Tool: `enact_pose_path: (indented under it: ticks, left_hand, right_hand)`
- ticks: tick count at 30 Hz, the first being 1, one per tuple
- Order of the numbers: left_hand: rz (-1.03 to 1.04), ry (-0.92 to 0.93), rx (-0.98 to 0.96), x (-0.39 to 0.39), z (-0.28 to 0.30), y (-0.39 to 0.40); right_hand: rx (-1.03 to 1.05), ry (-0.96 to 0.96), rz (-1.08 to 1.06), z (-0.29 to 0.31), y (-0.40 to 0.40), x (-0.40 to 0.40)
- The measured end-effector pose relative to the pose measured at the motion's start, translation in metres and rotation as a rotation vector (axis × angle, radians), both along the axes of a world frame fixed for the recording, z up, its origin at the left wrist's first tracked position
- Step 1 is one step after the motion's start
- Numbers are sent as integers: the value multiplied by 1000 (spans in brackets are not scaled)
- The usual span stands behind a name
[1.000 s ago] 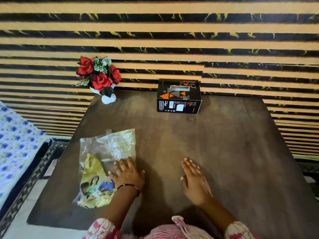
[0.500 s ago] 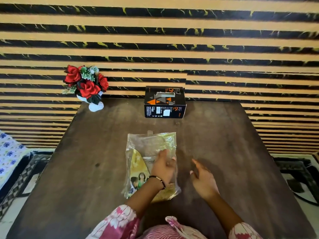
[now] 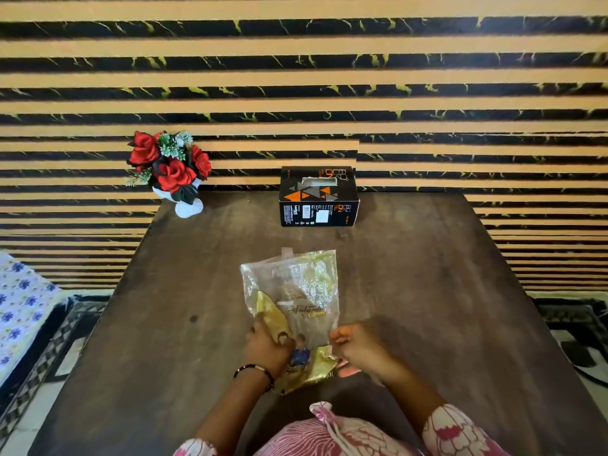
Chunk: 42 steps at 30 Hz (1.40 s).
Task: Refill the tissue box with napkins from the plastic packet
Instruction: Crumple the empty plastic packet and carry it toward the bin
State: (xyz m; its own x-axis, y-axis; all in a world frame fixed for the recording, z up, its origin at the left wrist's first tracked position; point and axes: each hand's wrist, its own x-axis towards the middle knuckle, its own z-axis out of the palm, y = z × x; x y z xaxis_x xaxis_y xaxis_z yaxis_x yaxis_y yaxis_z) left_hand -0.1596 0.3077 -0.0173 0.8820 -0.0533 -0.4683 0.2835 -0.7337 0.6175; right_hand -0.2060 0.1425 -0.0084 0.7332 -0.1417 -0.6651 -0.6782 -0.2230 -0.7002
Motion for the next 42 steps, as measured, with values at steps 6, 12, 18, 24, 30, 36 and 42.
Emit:
enact_pose_path:
  ticks: [6,12,18,24,30,36,42]
  left_hand:
    - [-216,-30,-251,-9,18,-16]
    - [-226,-257,-197,-6,16,-18]
    - [-174,-402,-180,-3,14,-16]
    - [-235,-530,-296,-3,17,-16]
    - [-292,-688,-358,-2,13,-17]
    - [-330,-684,-384,1,13,-15]
    - [-339,-624,-432,3,16,-13]
  right_hand:
    - [373,-56,-94,0,17,6]
    - [462,-145,-89,8,7,1]
    - [141,-375,-347,12,-3,4]
    - [220,-434,-309,23,-3,11]
    - [232,-407,-150,23,11,7]
    - [237,-531,-172,27,19,3]
    - [270,-547,-157,36,23,-3]
